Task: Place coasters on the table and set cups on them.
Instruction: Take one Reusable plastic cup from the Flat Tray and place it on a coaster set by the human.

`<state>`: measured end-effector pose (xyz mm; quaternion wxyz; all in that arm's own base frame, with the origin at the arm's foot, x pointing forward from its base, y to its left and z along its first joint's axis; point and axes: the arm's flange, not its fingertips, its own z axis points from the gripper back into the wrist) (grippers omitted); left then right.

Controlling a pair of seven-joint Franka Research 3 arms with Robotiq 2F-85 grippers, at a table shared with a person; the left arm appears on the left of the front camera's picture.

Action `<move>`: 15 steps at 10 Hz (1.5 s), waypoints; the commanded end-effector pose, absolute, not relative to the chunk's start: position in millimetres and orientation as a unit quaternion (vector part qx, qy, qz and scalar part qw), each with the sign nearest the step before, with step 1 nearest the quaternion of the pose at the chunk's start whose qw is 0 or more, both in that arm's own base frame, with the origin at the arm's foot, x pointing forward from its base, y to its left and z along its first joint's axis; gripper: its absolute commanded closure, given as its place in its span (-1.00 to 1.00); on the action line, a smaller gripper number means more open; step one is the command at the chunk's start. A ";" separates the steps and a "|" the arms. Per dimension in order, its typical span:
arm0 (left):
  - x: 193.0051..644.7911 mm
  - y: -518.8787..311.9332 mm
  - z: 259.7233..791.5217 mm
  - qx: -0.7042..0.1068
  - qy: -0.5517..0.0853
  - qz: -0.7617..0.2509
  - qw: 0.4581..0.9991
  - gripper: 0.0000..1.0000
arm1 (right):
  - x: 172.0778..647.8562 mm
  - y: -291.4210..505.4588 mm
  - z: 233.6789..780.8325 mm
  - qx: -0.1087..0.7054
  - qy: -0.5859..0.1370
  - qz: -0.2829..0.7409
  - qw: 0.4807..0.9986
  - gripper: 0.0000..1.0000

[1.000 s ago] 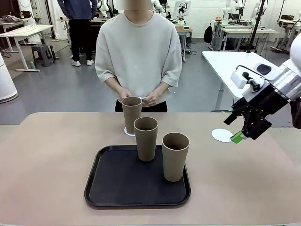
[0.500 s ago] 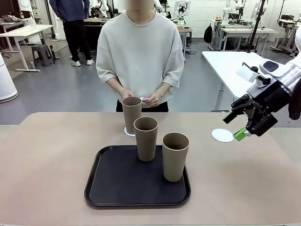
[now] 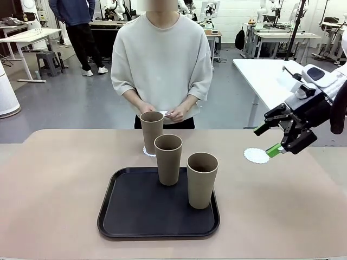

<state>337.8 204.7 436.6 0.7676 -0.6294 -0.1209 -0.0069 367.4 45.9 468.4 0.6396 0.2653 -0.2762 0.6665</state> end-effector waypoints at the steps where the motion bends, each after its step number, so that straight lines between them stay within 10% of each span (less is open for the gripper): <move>1: 337.5 203.9 437.2 -0.625 -0.127 -0.004 0.770 -1.00 | 382.5 42.0 422.1 0.287 -0.328 0.661 0.611 -1.00; 15: 337.5 203.9 437.2 -0.625 -0.127 -0.004 0.770 -1.00 | 397.1 40.7 325.5 0.467 -0.340 0.605 0.547 -1.00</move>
